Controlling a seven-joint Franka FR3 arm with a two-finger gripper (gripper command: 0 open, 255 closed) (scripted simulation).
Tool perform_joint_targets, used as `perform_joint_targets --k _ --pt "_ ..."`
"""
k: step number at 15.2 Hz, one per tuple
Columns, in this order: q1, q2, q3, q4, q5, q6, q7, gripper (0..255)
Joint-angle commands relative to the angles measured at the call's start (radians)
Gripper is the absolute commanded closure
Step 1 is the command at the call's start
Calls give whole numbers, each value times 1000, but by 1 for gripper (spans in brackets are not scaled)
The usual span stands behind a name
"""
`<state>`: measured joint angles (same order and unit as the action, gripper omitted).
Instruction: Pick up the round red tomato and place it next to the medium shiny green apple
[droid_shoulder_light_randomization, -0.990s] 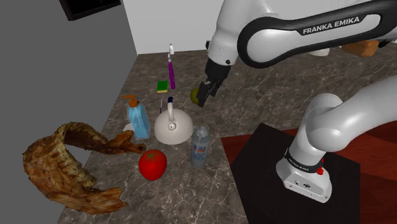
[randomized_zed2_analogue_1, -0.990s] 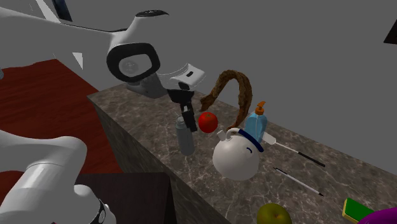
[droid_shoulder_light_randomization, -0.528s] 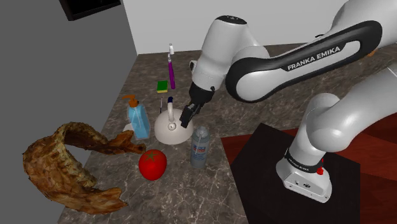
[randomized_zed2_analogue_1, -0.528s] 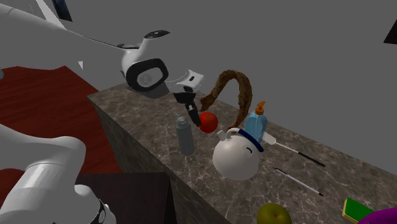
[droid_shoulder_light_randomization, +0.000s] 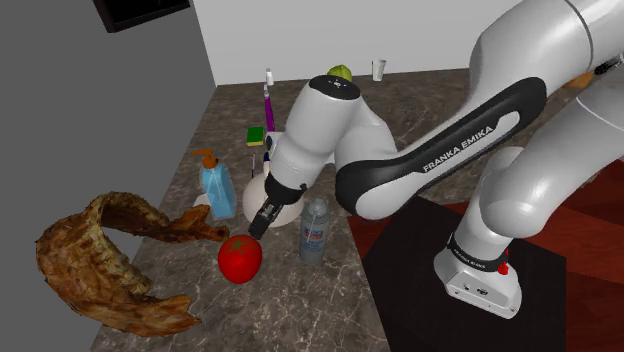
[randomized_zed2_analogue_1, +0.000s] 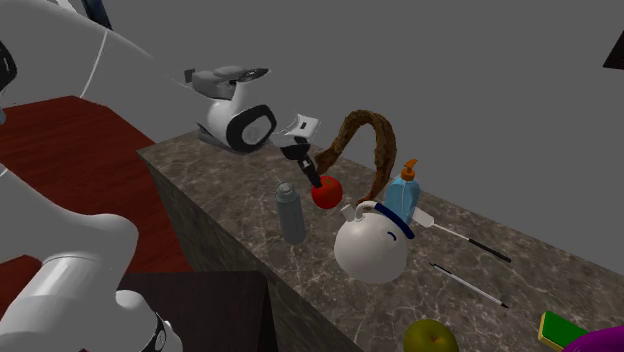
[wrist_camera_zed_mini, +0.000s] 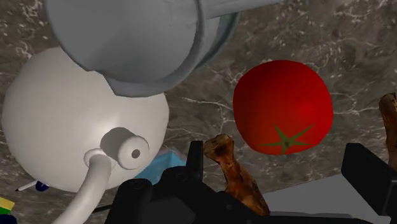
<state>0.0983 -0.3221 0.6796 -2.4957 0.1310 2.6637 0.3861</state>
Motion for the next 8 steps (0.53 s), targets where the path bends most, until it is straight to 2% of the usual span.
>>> perform_joint_targets --k 1,2,5,8 --pt "-51 66 81 31 -85 59 76 0" --pt "-87 102 128 47 -145 86 125 0" --pt "-133 146 170 56 -216 114 178 0" --pt "-195 206 221 68 -325 144 257 0"
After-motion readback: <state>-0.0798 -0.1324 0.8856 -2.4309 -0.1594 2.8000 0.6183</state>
